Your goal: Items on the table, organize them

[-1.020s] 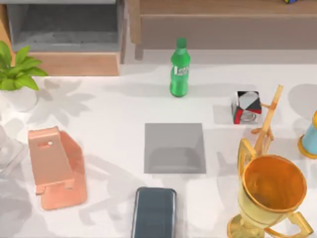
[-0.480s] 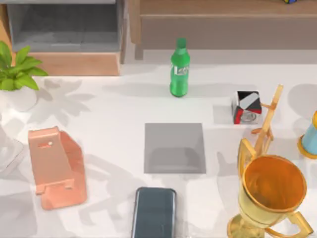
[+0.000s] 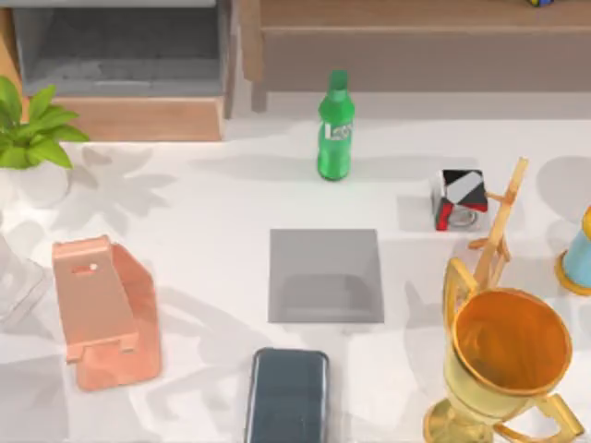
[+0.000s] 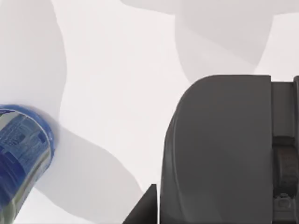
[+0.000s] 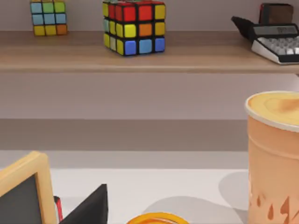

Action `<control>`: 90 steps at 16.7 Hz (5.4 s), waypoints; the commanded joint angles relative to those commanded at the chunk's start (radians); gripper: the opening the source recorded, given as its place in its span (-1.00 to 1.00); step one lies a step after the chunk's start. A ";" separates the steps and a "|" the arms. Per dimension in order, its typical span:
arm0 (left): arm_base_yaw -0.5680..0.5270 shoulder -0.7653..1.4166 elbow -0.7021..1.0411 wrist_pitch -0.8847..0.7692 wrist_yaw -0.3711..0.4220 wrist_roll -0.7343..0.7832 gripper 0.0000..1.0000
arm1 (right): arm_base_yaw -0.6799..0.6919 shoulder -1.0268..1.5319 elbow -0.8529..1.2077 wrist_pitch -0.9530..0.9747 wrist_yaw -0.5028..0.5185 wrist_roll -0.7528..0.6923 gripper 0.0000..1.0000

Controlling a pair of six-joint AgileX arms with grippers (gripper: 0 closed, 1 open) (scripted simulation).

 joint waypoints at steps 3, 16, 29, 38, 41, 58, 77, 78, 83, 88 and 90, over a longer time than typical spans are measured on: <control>-0.085 -0.009 0.121 -0.032 0.017 -0.061 -1.00 | 0.000 0.000 0.000 0.000 0.000 0.000 1.00; -0.899 0.630 0.784 -0.049 0.021 -0.724 -1.00 | 0.000 0.000 0.000 0.000 0.000 0.000 1.00; -1.233 0.964 0.950 -0.023 -0.023 -1.032 -1.00 | 0.000 0.000 0.000 0.000 0.000 0.000 1.00; -1.235 0.973 0.928 0.012 -0.025 -1.034 -0.85 | 0.000 0.000 0.000 0.000 0.000 0.000 1.00; -1.235 0.973 0.928 0.012 -0.025 -1.034 -0.40 | 0.000 0.000 0.000 0.000 0.000 0.000 1.00; -1.235 0.973 0.928 0.012 -0.025 -1.034 1.00 | 0.000 0.000 0.000 0.000 0.000 0.000 1.00; -1.484 0.378 0.193 0.145 -0.046 -1.227 1.00 | 0.000 0.000 0.000 0.000 0.000 0.000 1.00; -1.497 0.361 0.176 0.143 -0.043 -1.233 1.00 | 0.000 0.000 0.000 0.000 0.000 0.000 1.00; -1.496 0.361 0.174 0.143 -0.043 -1.234 1.00 | 0.000 0.000 0.000 0.000 0.000 0.000 1.00; -1.496 0.412 0.113 0.257 -0.041 -1.229 1.00 | 0.000 0.000 0.000 0.000 0.000 0.000 1.00; -1.494 0.448 0.070 0.343 -0.041 -1.228 1.00 | 0.000 0.000 0.000 0.000 0.000 0.000 1.00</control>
